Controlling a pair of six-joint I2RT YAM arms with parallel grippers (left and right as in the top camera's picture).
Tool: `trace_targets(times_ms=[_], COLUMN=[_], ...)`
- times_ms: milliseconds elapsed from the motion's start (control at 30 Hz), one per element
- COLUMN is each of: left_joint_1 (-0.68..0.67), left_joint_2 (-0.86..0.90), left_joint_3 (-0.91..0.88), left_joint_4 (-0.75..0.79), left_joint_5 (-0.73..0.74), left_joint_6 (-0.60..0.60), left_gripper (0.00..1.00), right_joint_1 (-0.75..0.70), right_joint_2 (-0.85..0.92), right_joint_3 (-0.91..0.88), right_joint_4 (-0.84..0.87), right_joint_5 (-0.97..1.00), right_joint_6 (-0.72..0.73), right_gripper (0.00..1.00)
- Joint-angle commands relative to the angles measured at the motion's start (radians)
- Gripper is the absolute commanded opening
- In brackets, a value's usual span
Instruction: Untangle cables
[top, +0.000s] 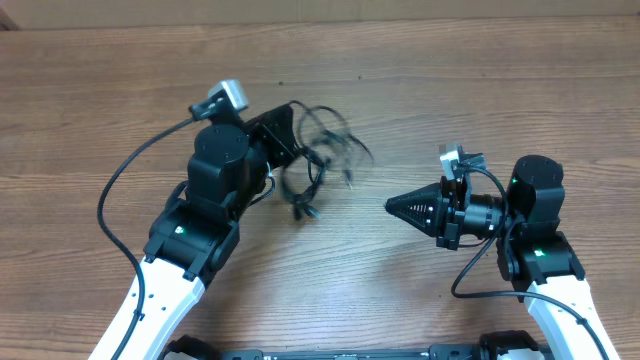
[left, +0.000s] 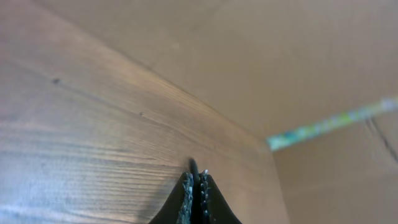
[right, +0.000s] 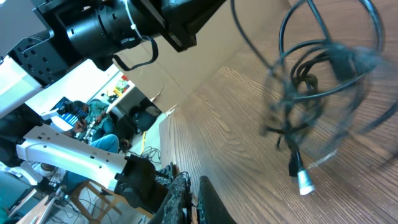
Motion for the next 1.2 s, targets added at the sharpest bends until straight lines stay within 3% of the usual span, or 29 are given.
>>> trace_targets(times_ms=[0, 67, 200, 433, 600, 633, 700, 800, 967, 1167], left_joint_1=[0.000, 0.000, 0.000, -0.002, -0.002, -0.002, -0.002, 0.001, 0.054, 0.170], left_joint_2=[0.000, 0.000, 0.000, 0.002, 0.039, 0.062, 0.128, 0.211, 0.335, 0.355], left_joint_3=[0.029, 0.029, 0.029, 0.029, 0.028, 0.028, 0.028, 0.028, 0.028, 0.028], left_joint_4=[-0.014, -0.014, -0.038, -0.114, -0.394, -0.451, -0.496, -0.475, -0.425, -0.457], left_joint_5=[-0.124, -0.116, -0.032, 0.047, -0.132, -0.164, -0.181, -0.198, -0.219, -0.217], left_joint_6=[-0.185, -0.153, 0.045, 0.060, 0.059, 0.059, 0.060, 0.059, 0.011, -0.109], left_gripper=[0.04, 0.05, 0.04, 0.04, 0.04, 0.13, 0.66, 1.00, 1.00, 1.00], right_joint_1=[0.004, 0.004, 0.004, 0.004, 0.004, 0.004, 0.004, 0.004, 0.004, 0.004], right_joint_2=[-0.002, -0.002, -0.002, -0.002, -0.002, -0.002, -0.002, -0.002, -0.002, -0.002], right_joint_3=[0.024, 0.024, 0.024, 0.024, 0.024, 0.024, 0.024, 0.024, 0.024, 0.024], right_joint_4=[-0.002, -0.002, -0.002, -0.003, -0.013, -0.015, -0.018, -0.021, -0.038, -0.045], right_joint_5=[-0.016, -0.016, -0.015, -0.004, -0.004, -0.004, -0.004, -0.004, -0.004, 0.011], right_joint_6=[0.001, 0.001, 0.001, 0.001, 0.001, 0.001, 0.001, 0.001, 0.001, -0.004], right_gripper=[0.04, 0.04, 0.04, 0.04, 0.04, 0.04, 0.04, 0.04, 0.04, 0.04])
